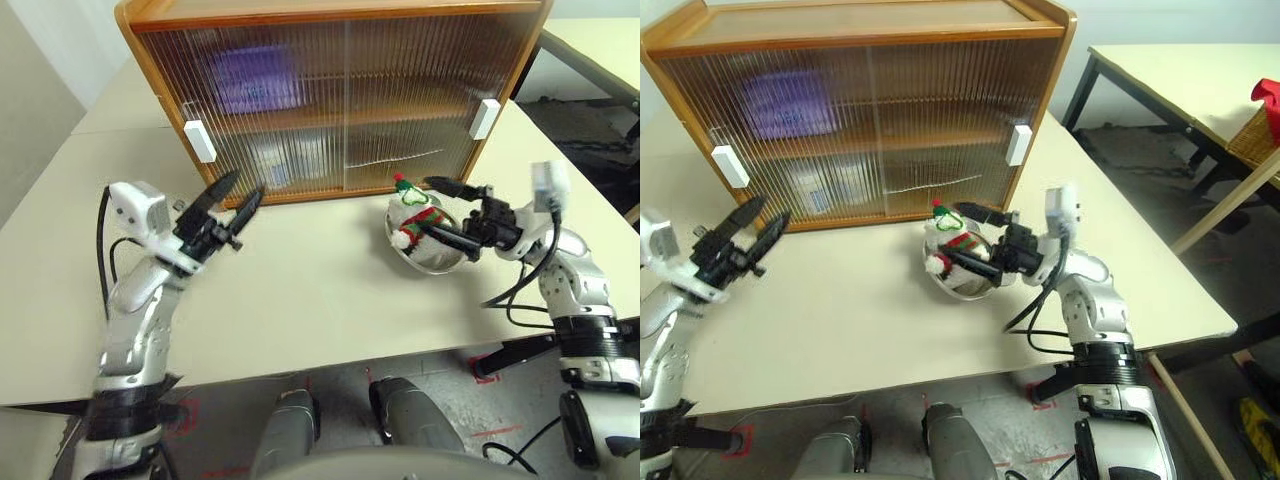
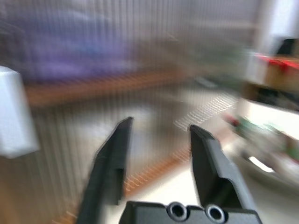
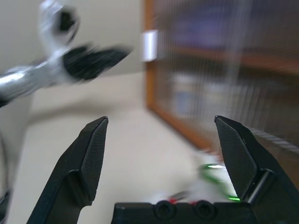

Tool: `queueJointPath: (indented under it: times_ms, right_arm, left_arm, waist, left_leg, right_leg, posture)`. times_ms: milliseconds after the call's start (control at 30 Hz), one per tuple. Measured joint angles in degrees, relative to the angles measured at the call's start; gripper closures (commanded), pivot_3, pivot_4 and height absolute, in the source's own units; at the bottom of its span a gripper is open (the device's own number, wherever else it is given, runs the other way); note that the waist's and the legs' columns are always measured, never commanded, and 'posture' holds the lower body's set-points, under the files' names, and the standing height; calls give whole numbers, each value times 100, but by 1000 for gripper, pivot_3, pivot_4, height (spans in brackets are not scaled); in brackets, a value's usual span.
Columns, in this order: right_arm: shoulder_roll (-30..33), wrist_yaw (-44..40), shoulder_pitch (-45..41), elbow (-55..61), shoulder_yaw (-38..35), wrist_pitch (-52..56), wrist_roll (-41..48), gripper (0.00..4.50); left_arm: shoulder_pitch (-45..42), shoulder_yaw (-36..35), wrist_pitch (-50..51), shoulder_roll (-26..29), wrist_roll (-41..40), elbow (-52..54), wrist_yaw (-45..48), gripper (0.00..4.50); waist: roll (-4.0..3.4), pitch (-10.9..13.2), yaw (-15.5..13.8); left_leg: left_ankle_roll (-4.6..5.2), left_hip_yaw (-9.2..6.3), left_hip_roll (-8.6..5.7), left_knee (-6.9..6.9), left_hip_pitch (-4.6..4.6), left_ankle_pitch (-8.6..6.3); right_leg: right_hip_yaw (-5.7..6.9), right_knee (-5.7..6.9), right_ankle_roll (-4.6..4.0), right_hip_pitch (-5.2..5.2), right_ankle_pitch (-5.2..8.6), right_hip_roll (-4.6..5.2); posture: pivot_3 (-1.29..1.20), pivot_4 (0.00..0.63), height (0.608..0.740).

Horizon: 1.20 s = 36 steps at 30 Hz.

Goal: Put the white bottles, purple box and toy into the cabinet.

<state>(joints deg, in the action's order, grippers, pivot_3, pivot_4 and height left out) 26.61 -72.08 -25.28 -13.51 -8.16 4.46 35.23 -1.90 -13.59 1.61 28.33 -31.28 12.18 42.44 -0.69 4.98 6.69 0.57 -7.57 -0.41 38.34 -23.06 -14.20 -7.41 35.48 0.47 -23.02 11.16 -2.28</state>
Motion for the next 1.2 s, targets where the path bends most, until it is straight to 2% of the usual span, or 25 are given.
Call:
queueJointPath:
  times_ms: [100, 200, 333, 533, 767, 1200]
  right_arm:
    - [82, 248, -360, -131, -387, 151, 181, 0]
    - [205, 557, -781, -584, -511, 104, 69, 632]
    - [412, 1081, -1063, -1320, -646, -181, -400, 2174]
    - [388, 1568, -1224, -1777, -672, -560, -722, 4432]
    - [523, 1760, -1589, -2267, -700, -886, -943, 4477]
    - [629, 2323, -1648, -2853, -760, -1136, -1284, 4477]
  left_arm:
    - [519, -245, 312, 426, -627, 173, 747, 48]
    - [1125, -642, 719, 810, -1204, 293, 1242, 0]
    - [1627, -1118, 899, 891, -1495, 365, 1488, 0]
    - [2126, -1248, 875, 789, -1405, 505, 1589, 0]
    - [2140, -1166, 865, 640, -1226, 590, 1495, 0]
    - [2054, -1075, 870, 691, -1037, 588, 1534, 0]
  waist:
    - [-1, -1, -10]
    - [-1, -2, -13]
    - [-6, -4, -57]
    - [-27, -8, -71]
    - [-28, -8, -117]
    - [-37, -14, -133]
  left_leg:
    - [-4, 2, 7, -22, 2, 3]
    - [-6, 2, 15, -33, 1, 2]
    - [-9, -1, 40, -48, -1, 0]
    - [-11, 0, 62, -69, -3, -1]
    - [-13, 0, 64, -64, -3, -2]
    - [-14, 1, 66, -63, -2, -3]
  right_leg:
    - [3, 24, -22, -19, 13, -1]
    - [3, 56, -41, -40, 28, -1]
    - [4, 77, -62, -63, 43, 0]
    - [5, 83, -74, -79, 50, -10]
    - [5, 83, -74, -76, 49, -10]
    - [5, 84, -73, -76, 47, -10]
  posture:
    - [-157, 88, 740]
    - [-155, 90, 740]
    - [-140, 93, 740]
    - [-124, 95, 740]
    - [-118, 91, 740]
    - [-126, 79, 740]
